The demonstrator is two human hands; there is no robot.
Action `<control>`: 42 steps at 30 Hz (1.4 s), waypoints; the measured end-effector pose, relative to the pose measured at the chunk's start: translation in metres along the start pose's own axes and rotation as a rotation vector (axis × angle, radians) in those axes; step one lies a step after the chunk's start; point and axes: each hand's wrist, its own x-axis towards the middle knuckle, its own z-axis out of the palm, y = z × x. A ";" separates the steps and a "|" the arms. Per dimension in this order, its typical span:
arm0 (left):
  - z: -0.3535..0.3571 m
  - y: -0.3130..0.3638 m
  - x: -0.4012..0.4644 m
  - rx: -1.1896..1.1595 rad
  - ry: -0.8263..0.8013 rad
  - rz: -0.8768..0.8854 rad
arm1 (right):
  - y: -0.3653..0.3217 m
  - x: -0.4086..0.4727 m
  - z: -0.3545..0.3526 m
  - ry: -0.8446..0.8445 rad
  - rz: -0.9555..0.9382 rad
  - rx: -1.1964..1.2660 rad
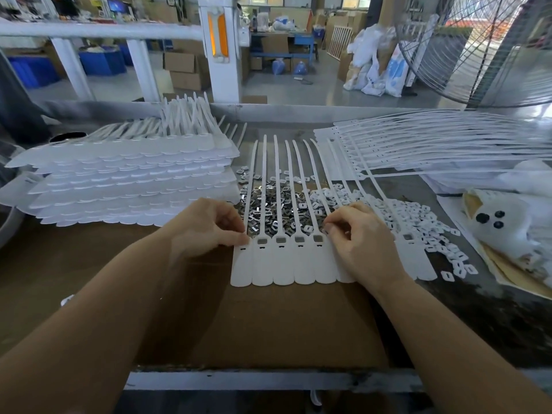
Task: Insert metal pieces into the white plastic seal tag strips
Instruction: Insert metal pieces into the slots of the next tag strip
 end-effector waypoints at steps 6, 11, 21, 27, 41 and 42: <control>0.004 0.000 -0.001 -0.017 0.069 -0.021 | 0.007 -0.001 -0.001 0.113 0.146 -0.121; 0.026 0.018 0.011 0.105 0.400 0.043 | 0.008 0.000 0.001 0.030 0.120 -0.212; 0.072 0.056 0.054 0.250 0.321 0.166 | 0.008 0.000 0.001 0.008 0.126 -0.229; 0.073 0.057 0.062 0.298 0.271 0.100 | 0.008 0.000 0.001 0.005 0.122 -0.235; 0.042 0.044 0.032 -0.191 0.256 0.157 | 0.009 0.000 0.001 0.005 0.115 -0.226; 0.036 0.041 0.027 -0.181 0.213 0.152 | 0.009 0.000 0.001 0.006 0.114 -0.228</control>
